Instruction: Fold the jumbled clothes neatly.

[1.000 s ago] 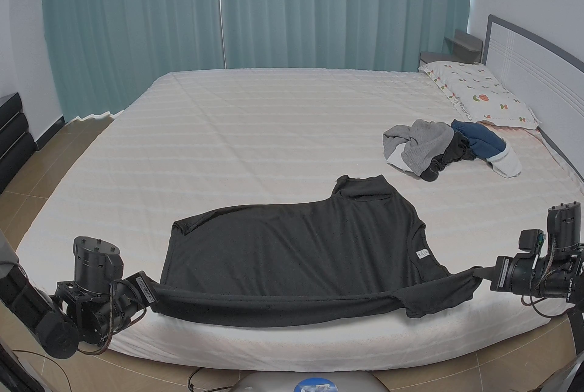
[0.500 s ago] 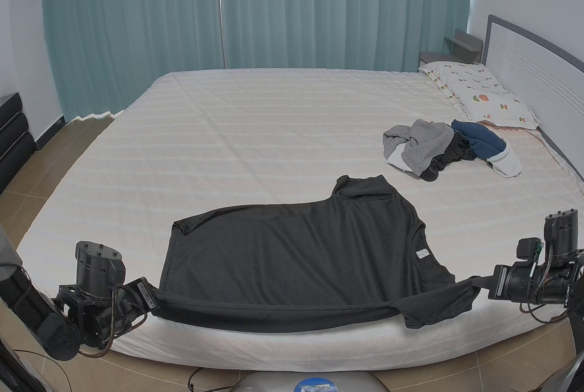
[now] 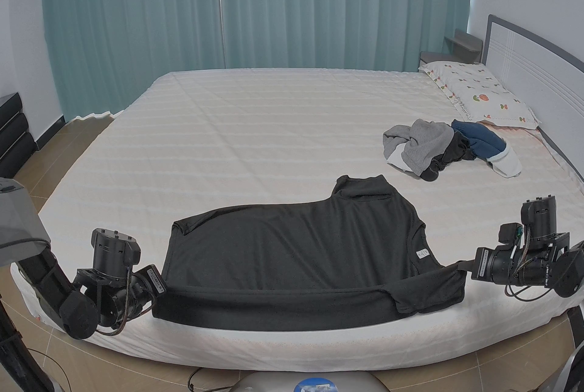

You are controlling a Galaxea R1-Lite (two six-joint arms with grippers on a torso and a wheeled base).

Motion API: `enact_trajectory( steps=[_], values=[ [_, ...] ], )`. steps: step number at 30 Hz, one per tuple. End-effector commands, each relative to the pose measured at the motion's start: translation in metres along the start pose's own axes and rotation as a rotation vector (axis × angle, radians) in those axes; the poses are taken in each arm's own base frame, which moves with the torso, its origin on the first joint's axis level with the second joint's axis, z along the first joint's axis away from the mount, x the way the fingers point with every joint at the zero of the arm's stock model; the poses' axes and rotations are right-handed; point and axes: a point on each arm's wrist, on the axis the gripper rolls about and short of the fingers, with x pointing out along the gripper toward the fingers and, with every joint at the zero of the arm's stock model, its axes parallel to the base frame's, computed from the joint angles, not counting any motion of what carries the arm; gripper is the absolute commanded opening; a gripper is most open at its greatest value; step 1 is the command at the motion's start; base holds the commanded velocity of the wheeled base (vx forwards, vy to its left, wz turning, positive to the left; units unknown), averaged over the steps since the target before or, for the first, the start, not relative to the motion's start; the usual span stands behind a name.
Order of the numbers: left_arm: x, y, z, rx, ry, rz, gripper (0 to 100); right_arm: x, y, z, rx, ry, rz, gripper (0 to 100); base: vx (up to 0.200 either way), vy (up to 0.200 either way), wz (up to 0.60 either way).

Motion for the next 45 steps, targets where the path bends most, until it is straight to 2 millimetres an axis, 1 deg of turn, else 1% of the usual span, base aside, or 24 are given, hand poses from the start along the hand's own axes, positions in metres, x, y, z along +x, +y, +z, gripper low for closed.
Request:
enact_trajectory(
  steps=[1, 2, 4, 5, 8, 10, 13, 15, 17, 22, 30, 35, 45],
  values=[
    [0.014, -0.001, 0.000, -0.004, 0.017, 0.014, 0, 0.019, -0.006, -0.004, 0.025, 0.033, -0.016, 0, 0.000, 0.000, 0.00],
    [0.017, -0.004, 0.002, -0.006, 0.021, -0.003, 0, 0.025, -0.007, -0.003, 0.043, 0.019, -0.011, 0, 0.000, 0.000, 0.00],
    [0.018, -0.005, 0.003, -0.009, 0.021, -0.007, 0, 0.027, -0.007, -0.002, 0.048, 0.012, -0.010, 0, 0.000, 0.000, 0.00],
    [0.023, -0.007, 0.004, -0.011, 0.017, -0.009, 0, 0.033, -0.008, -0.001, 0.057, 0.005, -0.012, 0, 0.000, 0.000, 0.00],
    [0.027, -0.009, 0.005, -0.010, 0.016, -0.010, 0, 0.041, -0.010, -0.001, 0.064, 0.001, -0.022, 0, 0.000, 0.000, 0.00],
    [0.027, -0.010, 0.005, -0.010, 0.016, -0.010, 0, 0.042, -0.010, -0.001, 0.064, 0.001, -0.022, 0, 0.000, 0.000, 0.00],
    [0.033, -0.009, 0.004, -0.010, 0.023, 0.001, 0, 0.051, -0.012, -0.001, 0.065, -0.007, -0.022, 0, 0.000, 0.000, 0.00],
    [0.035, -0.008, 0.004, -0.011, 0.025, 0.005, 0, 0.053, -0.012, 0.000, 0.065, -0.008, -0.020, 0, 0.000, 0.000, 0.00],
    [0.041, -0.006, 0.001, -0.010, 0.040, 0.023, 0, 0.057, -0.013, -0.001, 0.066, -0.013, -0.015, 0, 0.000, 0.000, 0.00],
    [0.053, -0.003, 0.001, -0.022, 0.043, 0.042, 0, 0.067, -0.014, -0.002, 0.076, -0.037, -0.006, 0, 0.000, 0.000, 0.00],
    [0.063, -0.006, 0.002, -0.024, 0.042, 0.039, 0, 0.081, -0.023, -0.006, 0.090, -0.056, -0.006, 0, 0.000, 0.000, 0.00],
    [0.069, -0.007, -0.001, -0.023, 0.050, 0.043, 0, 0.088, -0.025, -0.009, 0.088, -0.060, -0.003, 0, 0.000, 0.000, 0.00],
    [0.071, -0.008, 0.003, -0.034, 0.038, 0.033, 0, 0.092, -0.021, -0.007, 0.126, -0.090, 0.023, 0, 0.000, 0.000, 0.00]
  ],
)
